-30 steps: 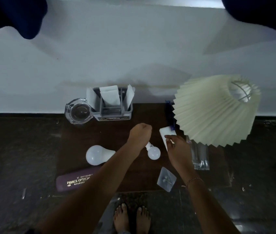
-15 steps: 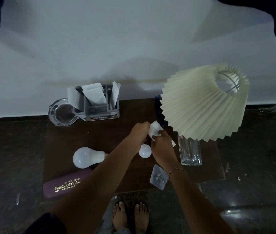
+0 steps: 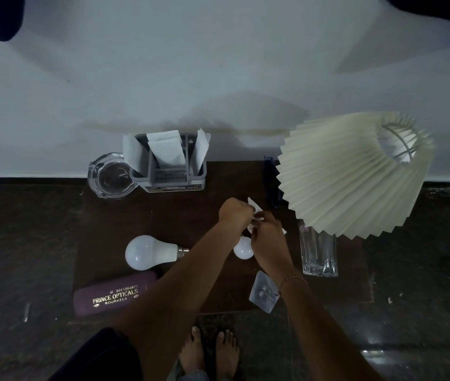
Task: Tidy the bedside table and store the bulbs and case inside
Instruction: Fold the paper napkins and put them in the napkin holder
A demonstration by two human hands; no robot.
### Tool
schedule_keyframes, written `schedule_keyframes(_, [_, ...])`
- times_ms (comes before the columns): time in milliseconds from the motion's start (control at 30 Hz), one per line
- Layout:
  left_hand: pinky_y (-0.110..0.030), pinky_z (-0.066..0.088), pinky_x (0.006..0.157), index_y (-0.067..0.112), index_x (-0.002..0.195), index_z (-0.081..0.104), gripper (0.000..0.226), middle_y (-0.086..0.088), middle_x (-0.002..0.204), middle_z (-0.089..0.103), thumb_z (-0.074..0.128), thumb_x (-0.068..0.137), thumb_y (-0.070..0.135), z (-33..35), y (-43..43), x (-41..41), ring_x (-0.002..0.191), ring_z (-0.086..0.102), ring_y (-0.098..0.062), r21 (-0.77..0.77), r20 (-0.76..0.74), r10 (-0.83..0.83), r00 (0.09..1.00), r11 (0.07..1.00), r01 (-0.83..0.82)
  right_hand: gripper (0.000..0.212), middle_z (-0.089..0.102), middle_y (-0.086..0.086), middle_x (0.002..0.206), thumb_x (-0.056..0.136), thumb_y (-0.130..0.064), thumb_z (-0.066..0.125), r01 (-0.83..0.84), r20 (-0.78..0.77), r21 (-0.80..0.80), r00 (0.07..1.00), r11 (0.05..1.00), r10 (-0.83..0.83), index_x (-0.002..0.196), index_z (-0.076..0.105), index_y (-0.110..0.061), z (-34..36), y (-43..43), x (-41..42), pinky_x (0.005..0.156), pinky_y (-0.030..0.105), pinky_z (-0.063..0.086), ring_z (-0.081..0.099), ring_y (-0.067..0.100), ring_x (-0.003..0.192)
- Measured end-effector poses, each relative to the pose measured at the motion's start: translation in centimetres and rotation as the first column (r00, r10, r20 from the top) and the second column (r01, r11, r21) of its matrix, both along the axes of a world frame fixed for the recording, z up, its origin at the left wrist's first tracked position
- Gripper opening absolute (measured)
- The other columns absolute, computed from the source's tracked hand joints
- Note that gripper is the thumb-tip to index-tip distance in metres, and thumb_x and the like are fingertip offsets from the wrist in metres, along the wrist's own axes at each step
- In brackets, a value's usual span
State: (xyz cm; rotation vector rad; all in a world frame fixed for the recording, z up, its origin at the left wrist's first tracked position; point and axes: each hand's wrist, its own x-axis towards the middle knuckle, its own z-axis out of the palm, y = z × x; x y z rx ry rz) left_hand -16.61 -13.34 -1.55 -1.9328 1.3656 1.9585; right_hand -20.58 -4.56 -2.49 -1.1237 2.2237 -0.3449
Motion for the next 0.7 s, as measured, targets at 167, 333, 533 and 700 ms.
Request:
schedule_keyframes(167, [-0.044,0.049,0.096,-0.005,0.107,0.064,0.026,-0.024,0.112,0.064,0.057,0.086,0.01,1.4,-0.2,1.2,0.106,0.061,-0.033,-0.021,-0.041,0.069,0.997,0.997,-0.07,0.037,0.047,0.009,0.136,0.091,0.003,0.043,0.055,0.029,-0.079,0.998,0.995,-0.053,0.123,0.057,-0.006,0.5,0.0,0.0,0.09,0.018,0.039,0.047,0.023,0.12])
schedule_keyframes(333, [-0.034,0.047,0.094,0.005,0.102,0.07,0.021,-0.009,0.114,0.067,0.056,0.087,0.009,4.4,-0.2,4.3,0.108,0.06,-0.02,-0.11,-0.16,0.118,0.98,0.984,-0.137,0.032,0.048,0.008,0.118,0.09,0.0,0.046,0.226,0.121,-0.202,0.971,0.953,-0.204,0.115,0.062,-0.011,2.5,-0.8,1.1,0.08,0.014,0.039,0.054,0.017,0.105])
schedule_keyframes(533, [-0.015,0.046,0.077,0.013,0.103,0.071,0.022,-0.003,0.112,0.068,0.058,0.086,0.007,7.2,-2.0,8.0,0.087,0.058,-0.005,-0.409,-0.16,0.079,0.984,0.902,-0.139,0.029,0.047,0.005,0.122,0.087,-0.003,0.055,0.199,0.201,-0.33,0.97,0.923,-0.137,0.114,0.059,-0.013,5.3,-3.7,2.9,0.072,0.003,0.042,0.056,0.012,0.104])
schedule_keyframes(700, [-0.016,0.047,0.081,0.011,0.101,0.072,0.02,-0.003,0.11,0.07,0.062,0.084,0.006,8.5,-4.4,10.4,0.095,0.061,-0.007,-0.54,-0.185,0.096,0.978,0.821,-0.183,0.032,0.048,0.005,0.12,0.085,-0.003,0.06,0.2,0.263,-0.412,0.96,0.889,-0.094,0.116,0.056,-0.01,7.1,-6.6,4.1,0.071,-0.008,0.039,0.055,0.007,0.096])
